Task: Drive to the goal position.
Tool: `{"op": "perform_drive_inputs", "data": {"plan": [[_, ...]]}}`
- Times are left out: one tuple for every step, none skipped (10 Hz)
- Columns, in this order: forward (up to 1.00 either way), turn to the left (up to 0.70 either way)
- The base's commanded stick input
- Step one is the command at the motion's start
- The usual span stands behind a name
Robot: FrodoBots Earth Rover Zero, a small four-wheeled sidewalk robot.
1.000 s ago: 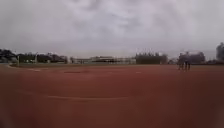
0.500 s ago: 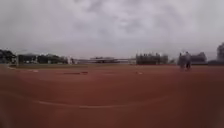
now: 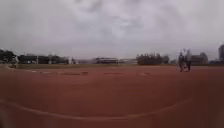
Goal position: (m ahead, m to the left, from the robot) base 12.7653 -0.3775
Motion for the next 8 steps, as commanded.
{"op": "perform_drive_inputs", "data": {"plan": [[0.70, 0.17], [0.70, 0.33], [0.70, 0.20], [0.70, 0.03], [0.70, 0.00], [0.70, 0.00], [0.70, 0.00], [0.70, 0.00]]}}
